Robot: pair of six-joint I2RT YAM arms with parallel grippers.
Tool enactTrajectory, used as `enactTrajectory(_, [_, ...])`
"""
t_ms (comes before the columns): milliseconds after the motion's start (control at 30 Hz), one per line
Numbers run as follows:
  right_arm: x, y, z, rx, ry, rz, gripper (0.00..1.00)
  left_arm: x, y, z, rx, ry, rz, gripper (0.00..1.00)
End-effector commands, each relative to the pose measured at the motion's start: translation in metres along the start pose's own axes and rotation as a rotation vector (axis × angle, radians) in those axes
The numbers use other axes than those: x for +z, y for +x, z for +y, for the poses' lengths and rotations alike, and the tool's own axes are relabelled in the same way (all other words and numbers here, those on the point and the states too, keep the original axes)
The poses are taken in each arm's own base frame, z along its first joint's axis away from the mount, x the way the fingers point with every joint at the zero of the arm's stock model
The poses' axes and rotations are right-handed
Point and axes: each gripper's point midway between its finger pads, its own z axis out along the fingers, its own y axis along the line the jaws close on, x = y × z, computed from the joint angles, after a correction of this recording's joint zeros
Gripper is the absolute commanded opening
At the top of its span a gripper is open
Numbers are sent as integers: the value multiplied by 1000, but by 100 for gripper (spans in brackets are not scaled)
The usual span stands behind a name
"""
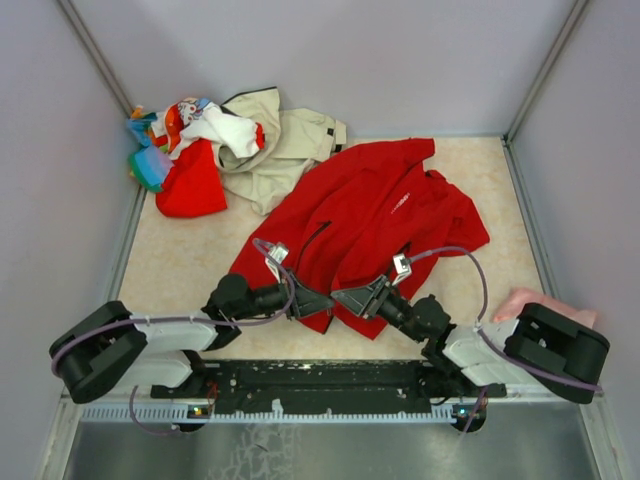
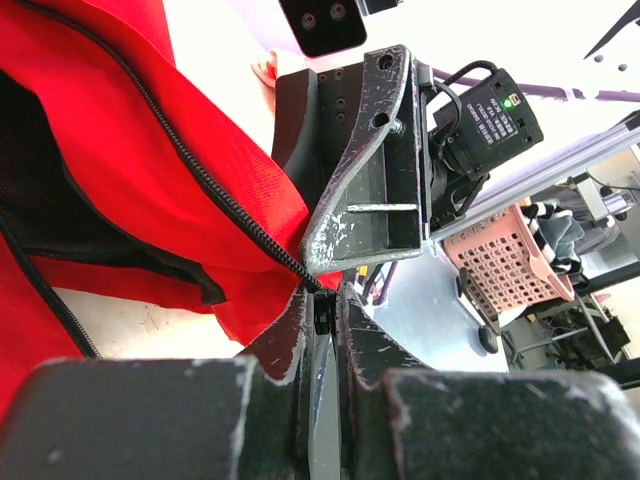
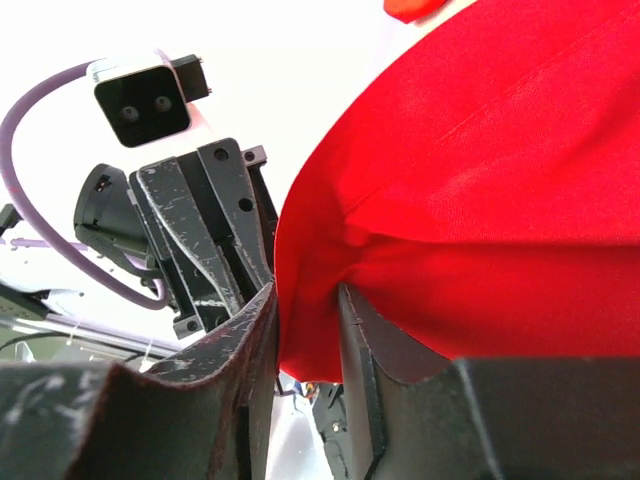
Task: Zip up the jacket
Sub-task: Adjust the zipper on the jacket.
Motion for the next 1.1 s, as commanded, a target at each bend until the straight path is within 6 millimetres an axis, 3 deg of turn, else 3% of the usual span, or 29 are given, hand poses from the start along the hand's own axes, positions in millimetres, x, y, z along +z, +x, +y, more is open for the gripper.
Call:
enactTrajectory(0, [3,-1,34,-30,-143,8,27,1,-7,-23,39,109,-23,0])
enactTrajectory(367, [3,3,32,-61,-143,24,0,1,0,-13,58,84,-1,0])
enactTrajectory(433, [2,1,30,-72,-133,17,0,-1,3,-7,56,53,12,1])
enactTrajectory(633, [1,-1,11,-170,-55,8,0,-5,13,13,45,-55,58,11])
enactTrajectory(733, [-2,-6,2,-236,-21,-24,0,-8,16,17,46,-90,75,22])
enactTrajectory(1067, [-2,-25,-1,-509,-29,-105,0,-17,15,37,82,-253,133,52])
